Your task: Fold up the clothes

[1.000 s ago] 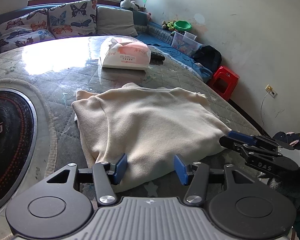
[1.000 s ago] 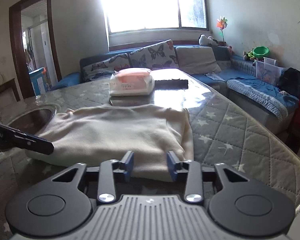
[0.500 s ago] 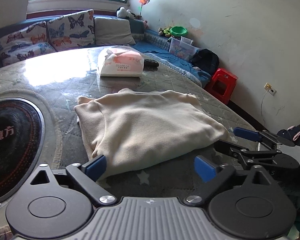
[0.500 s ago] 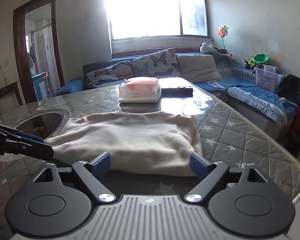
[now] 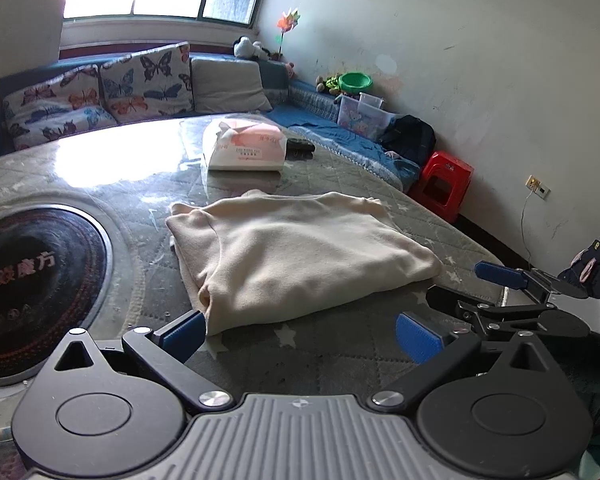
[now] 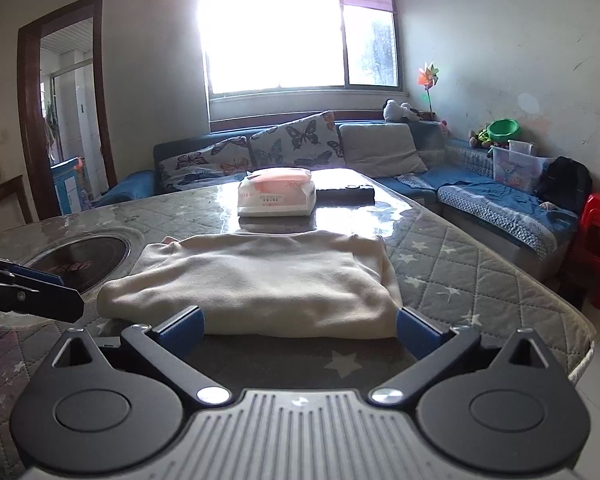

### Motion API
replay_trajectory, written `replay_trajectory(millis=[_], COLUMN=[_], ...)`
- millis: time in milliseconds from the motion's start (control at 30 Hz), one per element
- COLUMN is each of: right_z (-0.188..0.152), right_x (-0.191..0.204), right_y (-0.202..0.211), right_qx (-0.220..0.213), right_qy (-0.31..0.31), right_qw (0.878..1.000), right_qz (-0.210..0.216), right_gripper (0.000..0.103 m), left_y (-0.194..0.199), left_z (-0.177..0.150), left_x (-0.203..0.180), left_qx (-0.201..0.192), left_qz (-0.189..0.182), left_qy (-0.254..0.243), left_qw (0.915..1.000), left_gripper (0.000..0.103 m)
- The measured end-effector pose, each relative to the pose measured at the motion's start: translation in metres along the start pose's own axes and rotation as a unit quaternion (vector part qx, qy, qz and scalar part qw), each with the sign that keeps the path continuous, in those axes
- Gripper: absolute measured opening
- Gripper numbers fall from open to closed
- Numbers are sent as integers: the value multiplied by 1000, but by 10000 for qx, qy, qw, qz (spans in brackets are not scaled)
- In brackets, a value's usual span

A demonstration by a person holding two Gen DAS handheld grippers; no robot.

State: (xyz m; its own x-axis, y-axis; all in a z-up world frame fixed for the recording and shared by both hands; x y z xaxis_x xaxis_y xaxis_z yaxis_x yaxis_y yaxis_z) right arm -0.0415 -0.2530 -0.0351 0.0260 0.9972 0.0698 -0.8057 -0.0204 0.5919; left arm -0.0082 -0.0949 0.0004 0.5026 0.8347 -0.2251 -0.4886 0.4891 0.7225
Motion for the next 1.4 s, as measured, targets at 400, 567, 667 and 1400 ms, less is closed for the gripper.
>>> replay_trajectory(millis=[400, 567, 667, 1400], right_z=[-8, -12, -15, -22], right_x=[8, 10, 11, 4], right_y=[15, 19, 20, 25], right_qx=[-66, -24, -13, 10], right_qy=[38, 85, 119, 177], right_qw=[10000, 9999, 9999, 9998], right_qz=[-61, -56, -84, -122], right_gripper=[103, 103, 103, 103], left_y=[13, 14, 13, 3], left_z=[-16, -21, -23, -27], left_x=[-6, -4, -4, -18], left_qx=[0, 45, 89, 331], left_qz=[535, 461, 487, 885], left_qy=[-110, 47, 102, -13], left_qw=[9985, 9989, 9987, 9955], left_gripper=[103, 103, 103, 103])
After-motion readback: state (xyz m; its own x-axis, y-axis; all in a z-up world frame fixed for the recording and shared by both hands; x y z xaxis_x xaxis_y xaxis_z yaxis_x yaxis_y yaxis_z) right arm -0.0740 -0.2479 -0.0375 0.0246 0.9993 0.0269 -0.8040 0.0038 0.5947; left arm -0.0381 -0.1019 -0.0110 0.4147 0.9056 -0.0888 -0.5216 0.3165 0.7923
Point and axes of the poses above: each gripper's, at about its wrist camera, not at the fingertips, and y roughly against the way its jaws point, x to its left, z to its top, the point moved 2 cm from there along -y, roughly the way its jaws point, and after that the axes turned 10 degrees about x, right-handed, at the moved point
